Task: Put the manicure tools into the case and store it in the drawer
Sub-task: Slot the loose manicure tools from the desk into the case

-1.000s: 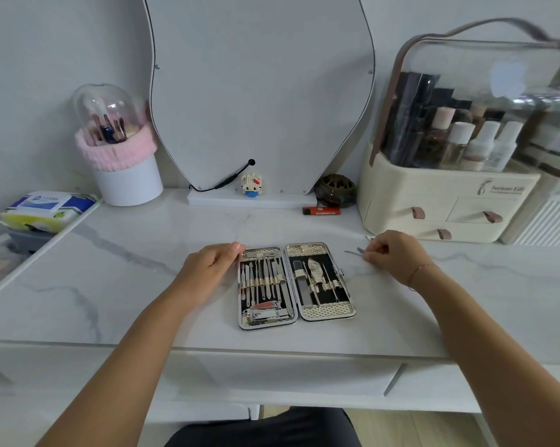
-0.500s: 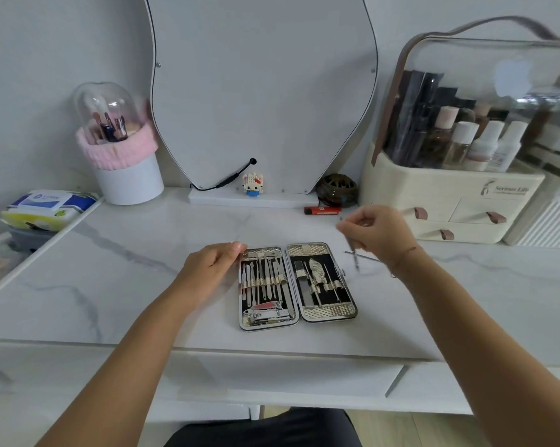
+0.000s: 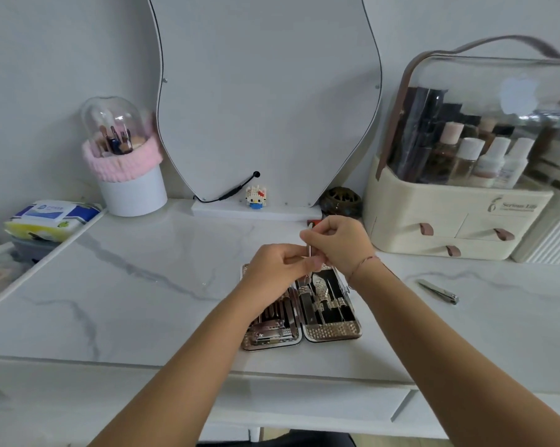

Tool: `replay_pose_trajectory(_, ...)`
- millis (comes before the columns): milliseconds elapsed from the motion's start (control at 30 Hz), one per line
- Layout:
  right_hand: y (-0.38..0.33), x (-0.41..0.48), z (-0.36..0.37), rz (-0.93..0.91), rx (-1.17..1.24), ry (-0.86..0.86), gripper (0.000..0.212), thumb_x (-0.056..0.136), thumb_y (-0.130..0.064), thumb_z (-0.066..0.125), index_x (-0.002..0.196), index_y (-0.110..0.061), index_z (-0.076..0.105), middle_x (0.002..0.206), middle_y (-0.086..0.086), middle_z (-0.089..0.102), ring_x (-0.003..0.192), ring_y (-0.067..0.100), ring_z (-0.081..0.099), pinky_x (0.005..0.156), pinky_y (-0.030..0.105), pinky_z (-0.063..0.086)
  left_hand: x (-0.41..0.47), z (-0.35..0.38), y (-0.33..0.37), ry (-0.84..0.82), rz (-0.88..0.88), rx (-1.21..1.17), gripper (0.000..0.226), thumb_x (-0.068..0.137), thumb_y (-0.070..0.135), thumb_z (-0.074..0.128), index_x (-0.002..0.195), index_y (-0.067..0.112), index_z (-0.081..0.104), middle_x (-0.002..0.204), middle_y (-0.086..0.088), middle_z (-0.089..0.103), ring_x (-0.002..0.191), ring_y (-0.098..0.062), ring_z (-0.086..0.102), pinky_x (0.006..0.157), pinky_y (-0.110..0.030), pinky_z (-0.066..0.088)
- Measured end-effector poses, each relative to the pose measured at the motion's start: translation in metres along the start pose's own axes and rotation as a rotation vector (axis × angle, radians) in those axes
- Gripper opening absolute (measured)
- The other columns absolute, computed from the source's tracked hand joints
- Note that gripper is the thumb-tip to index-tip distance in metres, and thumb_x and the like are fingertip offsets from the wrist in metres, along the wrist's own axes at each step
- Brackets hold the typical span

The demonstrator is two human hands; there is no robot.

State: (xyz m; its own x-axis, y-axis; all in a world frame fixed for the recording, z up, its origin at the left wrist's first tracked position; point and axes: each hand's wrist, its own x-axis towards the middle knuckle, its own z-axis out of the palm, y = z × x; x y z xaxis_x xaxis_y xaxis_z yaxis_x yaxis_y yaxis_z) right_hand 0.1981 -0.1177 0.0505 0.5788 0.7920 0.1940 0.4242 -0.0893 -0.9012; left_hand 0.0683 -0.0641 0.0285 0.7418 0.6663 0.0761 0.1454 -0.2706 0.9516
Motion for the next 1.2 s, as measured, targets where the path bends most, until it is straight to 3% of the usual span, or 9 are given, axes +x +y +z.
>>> replay_pose_trajectory(133,0.007,0.002,-0.012,-0.019,0.106,-0.036,0.023,0.081,-0.023,0.07,0.084,-0.001,0.065,0.058,0.002,0.06,0.044,0.007,0.048,0.045,0.017,0.042,0.002,0.009,0.002,0.074,-0.053,-0.177,0.018,0.085,0.024,0.068,0.098,0.013,0.073,0.085,-0.002,0.075,0.063,-0.003,0.066,0.06,-0.011,0.046)
replay_pose_trajectory(267,0.023,0.008,-0.027,0.059,0.111,0.056,0.027,0.079,-0.031,0.072,0.094,-0.012,0.062,0.065,0.0,0.057,0.052,0.008,0.046,0.051,0.02,0.04,0.008,0.015,-0.001,0.118,-0.093,-0.186,0.014,0.087,0.025,0.065,0.098,0.021,0.073,0.084,0.004,0.075,0.066,0.002,0.063,0.063,-0.012,0.045)
replay_pose_trajectory(367,0.033,0.008,-0.03,0.196,0.285,-0.125,0.036,0.086,-0.034,0.062,0.108,-0.006,0.061,0.062,-0.001,0.047,0.048,0.007,0.037,0.045,0.017,0.034,0.012,0.018,-0.002,0.124,-0.093,-0.154,0.012,0.087,0.024,0.065,0.096,0.025,0.073,0.081,0.007,0.074,0.065,0.005,0.062,0.061,-0.009,0.046)
replay_pose_trajectory(433,0.038,0.007,-0.03,0.234,0.507,-0.268,0.029,0.094,-0.027,0.051,0.098,-0.002,0.063,0.055,-0.004,0.044,0.042,0.005,0.032,0.039,0.014,0.025,0.013,0.02,-0.003,0.116,-0.066,-0.116,0.011,0.087,0.026,0.064,0.095,0.026,0.073,0.081,0.008,0.074,0.067,0.005,0.063,0.064,-0.01,0.046)
replay_pose_trajectory(533,0.045,0.008,-0.033,0.261,0.59,-0.307,0.028,0.098,-0.023,0.044,0.082,-0.004,0.058,0.052,-0.003,0.046,0.037,0.003,0.031,0.035,0.012,0.023,0.015,0.015,-0.007,0.159,0.02,0.134,0.018,0.089,0.036,0.059,0.092,0.024,0.073,0.083,0.012,0.071,0.075,0.003,0.063,0.063,-0.004,0.04)
replay_pose_trajectory(700,0.056,0.009,-0.044,0.349,0.549,-0.249,0.029,0.099,-0.025,0.04,0.081,-0.006,0.052,0.058,0.003,0.043,0.034,0.003,0.031,0.032,0.013,0.021,0.023,0.01,-0.026,0.131,0.078,0.623,0.029,0.085,0.052,0.056,0.096,0.03,0.071,0.104,0.013,0.055,0.106,-0.007,0.039,0.087,-0.029,0.027)
replay_pose_trajectory(800,0.059,0.009,-0.045,0.385,0.52,-0.228,0.031,0.099,-0.029,0.039,0.08,-0.008,0.051,0.056,0.003,0.044,0.033,0.004,0.03,0.032,0.013,0.02,0.027,0.013,-0.028,0.078,0.06,0.668,0.025,0.079,0.058,0.06,0.091,0.037,0.068,0.118,0.013,0.051,0.118,-0.01,0.033,0.092,-0.029,0.016)
replay_pose_trajectory(1000,0.061,0.01,-0.042,0.398,0.425,-0.235,0.033,0.1,-0.032,0.038,0.081,-0.009,0.051,0.055,0.002,0.044,0.032,0.005,0.03,0.032,0.013,0.019,0.033,0.011,-0.019,-0.052,-0.023,0.695,0.016,0.075,0.057,0.065,0.08,0.042,0.066,0.142,0.012,0.043,0.136,-0.016,0.025,0.106,-0.041,0.013)
replay_pose_trajectory(1200,0.059,0.01,-0.04,0.415,0.374,-0.225,0.034,0.1,-0.031,0.035,0.08,-0.01,0.052,0.056,0.002,0.044,0.033,0.006,0.03,0.032,0.015,0.019,0.034,0.009,-0.023,-0.065,0.03,0.535,0.01,0.074,0.055,0.068,0.072,0.045,0.067,0.136,0.018,0.049,0.134,-0.014,0.032,0.112,-0.047,0.017)
